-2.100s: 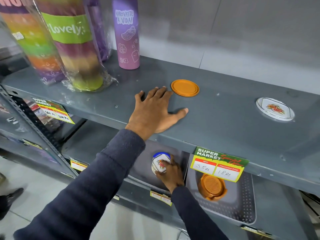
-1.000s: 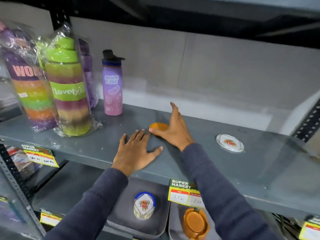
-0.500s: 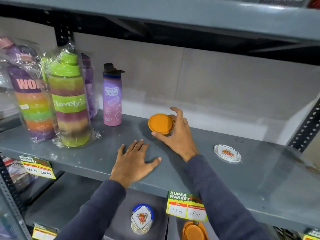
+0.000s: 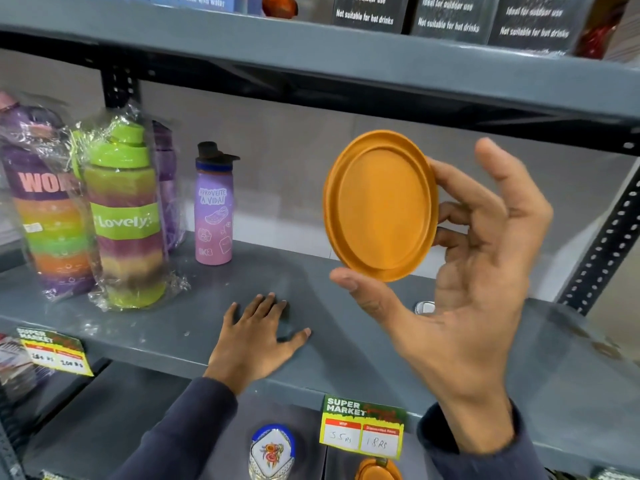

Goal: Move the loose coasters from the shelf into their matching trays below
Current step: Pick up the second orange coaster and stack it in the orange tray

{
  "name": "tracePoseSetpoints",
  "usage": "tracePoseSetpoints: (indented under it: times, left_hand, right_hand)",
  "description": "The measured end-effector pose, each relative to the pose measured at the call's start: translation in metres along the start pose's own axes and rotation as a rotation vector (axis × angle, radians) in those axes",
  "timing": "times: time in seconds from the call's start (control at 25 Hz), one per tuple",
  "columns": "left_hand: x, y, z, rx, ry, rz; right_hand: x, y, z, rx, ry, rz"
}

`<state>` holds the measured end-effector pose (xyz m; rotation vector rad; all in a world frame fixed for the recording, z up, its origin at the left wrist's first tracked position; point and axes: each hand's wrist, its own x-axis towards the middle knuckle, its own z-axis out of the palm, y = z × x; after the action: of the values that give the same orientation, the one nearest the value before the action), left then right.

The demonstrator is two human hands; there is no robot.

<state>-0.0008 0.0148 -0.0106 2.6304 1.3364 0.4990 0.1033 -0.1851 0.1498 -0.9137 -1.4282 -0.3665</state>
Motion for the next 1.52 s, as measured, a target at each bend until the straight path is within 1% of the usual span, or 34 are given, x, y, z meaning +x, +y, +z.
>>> tracePoseSetpoints:
  times: [0.08,0.12,0.16,0.24,0.28,0.32,0.36,0.44,0.56,0.64,0.76,0.8,0.92,1.08,1.24,1.32,1.4,1.52]
  left_hand:
    - [0.0,0.0,0.001,0.005,0.006,0.004]
    - [0.0,0.0,0.001,0.007,0.007,-0.001]
    - [-0.001,0.001,0.0,0.012,0.003,-0.009]
    - [-0.001,0.002,-0.002,0.02,-0.012,-0.022]
    - [-0.001,0.003,-0.003,0.028,-0.017,-0.022]
    - [-0.002,0.003,-0.003,0.038,-0.02,-0.018]
    - [-0.002,0.003,-0.003,0.043,-0.019,-0.012]
    - [-0.002,0.003,-0.002,0.035,-0.016,-0.002]
    - [-0.003,0.002,-0.003,0.024,0.0,-0.001]
    - [-0.005,0.003,-0.005,0.02,-0.006,0.002]
    - [-0.007,0.005,-0.008,0.007,-0.037,0.003]
    - [-0.008,0.005,-0.005,0.012,-0.06,0.0]
    - [-0.005,0.002,-0.004,0.028,-0.051,-0.001]
    - [-0.001,-0.001,-0.001,0.043,-0.046,0.019]
    - [0.002,-0.002,0.002,0.058,-0.024,0.029]
    - [0.002,-0.003,0.002,0.06,-0.02,0.031]
    - [0.002,-0.003,0.002,0.055,-0.009,0.036]
    - [0.001,-0.003,0.002,0.054,-0.001,0.039]
  right_hand:
    - [-0.007,0.004,0.002,0.169,0.0,0.047]
    - [-0.013,0.006,0.005,0.341,0.008,0.132]
    - [-0.019,0.007,0.009,0.583,0.013,0.264]
    - [-0.027,0.004,0.015,1.169,-0.019,0.57]
    - [-0.031,0.002,0.018,1.401,-0.067,0.67]
    - [-0.035,0.001,0.019,1.555,-0.109,0.741]
    - [-0.038,0.002,0.02,1.661,-0.122,0.79]
    - [-0.041,0.003,0.022,1.802,-0.084,0.855]
    - [-0.046,0.006,0.019,1.863,-0.076,0.878]
    - [-0.054,0.009,0.01,1.842,-0.094,0.878]
    - [-0.073,0.015,-0.007,1.749,-0.12,0.848]
    - [-0.085,0.017,-0.015,1.696,-0.124,0.852]
    - [-0.125,0.026,-0.037,1.495,-0.144,0.863]
    - [-0.194,0.03,-0.07,1.304,-0.133,0.943]
    - [-0.268,0.028,-0.1,0.998,-0.09,1.057]
    - [-0.296,0.035,-0.107,0.826,-0.062,1.152]
    - [-0.32,0.051,-0.107,0.605,-0.048,1.215]
    - [-0.347,0.095,-0.099,0.324,-0.065,1.285]
